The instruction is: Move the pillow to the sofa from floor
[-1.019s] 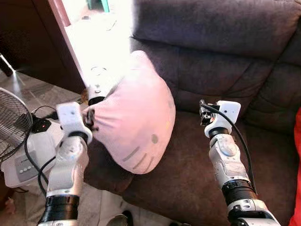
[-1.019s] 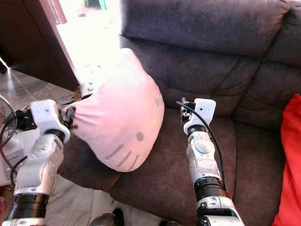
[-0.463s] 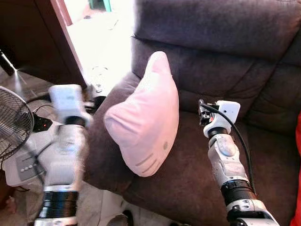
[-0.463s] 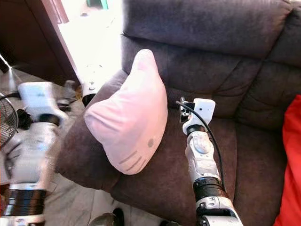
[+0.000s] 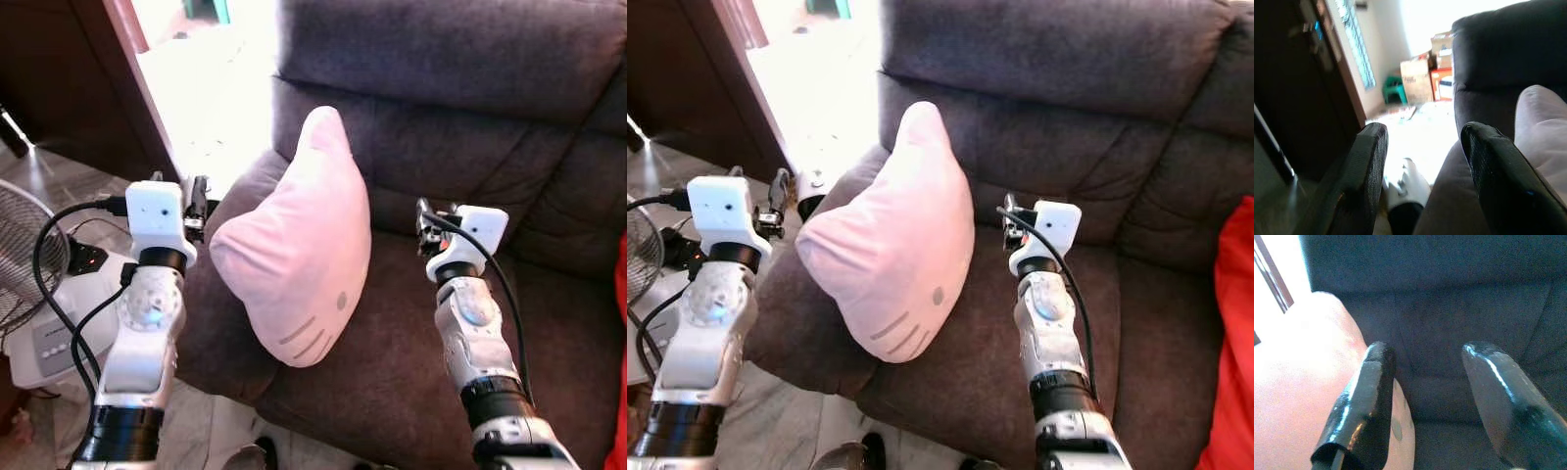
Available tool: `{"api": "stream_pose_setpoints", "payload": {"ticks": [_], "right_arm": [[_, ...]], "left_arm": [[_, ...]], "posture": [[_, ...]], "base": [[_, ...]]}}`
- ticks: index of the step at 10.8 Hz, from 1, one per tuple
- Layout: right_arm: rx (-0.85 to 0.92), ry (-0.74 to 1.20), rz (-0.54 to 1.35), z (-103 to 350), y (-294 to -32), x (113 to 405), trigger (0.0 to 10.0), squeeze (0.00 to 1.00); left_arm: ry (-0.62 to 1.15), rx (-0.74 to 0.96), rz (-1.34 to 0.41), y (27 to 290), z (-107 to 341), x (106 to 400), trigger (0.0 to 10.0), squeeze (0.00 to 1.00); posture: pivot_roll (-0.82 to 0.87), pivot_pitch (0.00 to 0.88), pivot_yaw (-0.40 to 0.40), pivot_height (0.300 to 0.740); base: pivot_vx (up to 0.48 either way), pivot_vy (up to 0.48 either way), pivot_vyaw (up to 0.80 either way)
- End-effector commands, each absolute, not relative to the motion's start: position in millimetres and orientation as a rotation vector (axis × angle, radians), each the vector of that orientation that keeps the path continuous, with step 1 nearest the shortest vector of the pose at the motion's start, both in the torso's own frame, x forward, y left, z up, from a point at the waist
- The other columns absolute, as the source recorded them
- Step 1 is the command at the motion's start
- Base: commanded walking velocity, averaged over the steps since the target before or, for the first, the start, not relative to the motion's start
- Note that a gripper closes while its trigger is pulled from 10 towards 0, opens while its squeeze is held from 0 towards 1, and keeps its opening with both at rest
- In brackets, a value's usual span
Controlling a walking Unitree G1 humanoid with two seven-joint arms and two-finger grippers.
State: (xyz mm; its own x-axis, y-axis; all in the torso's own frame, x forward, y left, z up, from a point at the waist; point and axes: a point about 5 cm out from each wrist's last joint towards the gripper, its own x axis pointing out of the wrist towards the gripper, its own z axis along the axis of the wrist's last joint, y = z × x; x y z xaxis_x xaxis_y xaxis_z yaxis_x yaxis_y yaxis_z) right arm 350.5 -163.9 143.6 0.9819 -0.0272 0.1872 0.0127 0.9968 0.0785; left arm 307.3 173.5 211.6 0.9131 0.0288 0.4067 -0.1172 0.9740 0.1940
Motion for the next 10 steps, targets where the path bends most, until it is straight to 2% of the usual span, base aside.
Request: {"api": "stream_pose_setpoints", "payload": {"ticks": [1, 4, 6, 10], "right_arm": [[0.048, -0.257, 0.004, 153, -159, 346, 10.0, 0.00], [-0.029, -0.414, 0.037, 171, -155, 323, 10.0, 0.00], [-0.032, -0.403, 0.013, 168, -158, 321, 10.0, 0.00], [-0.010, -0.386, 0.024, 168, -148, 322, 10.0, 0.00]], "left_arm": [[-0.474, 0.261, 0.057, 167, 217, 302, 10.0, 0.00], [-0.513, 0.281, 0.018, 154, 207, 292, 10.0, 0.00], [-0.513, 0.265, 0.010, 150, 205, 293, 10.0, 0.00], [-0.499, 0.274, -0.002, 148, 199, 293, 10.0, 0.00]], "posture": [[0.16, 0.160, 0.001, 0.740], [0.14, 0.136, 0.000, 0.740], [0.13, 0.122, 0.004, 0.740], [0.13, 0.120, 0.008, 0.740]], "base": [[0.000, 0.000, 0.00], [0.000, 0.000, 0.00], [0.000, 0.000, 0.00], [0.000, 0.000, 0.00]]}}
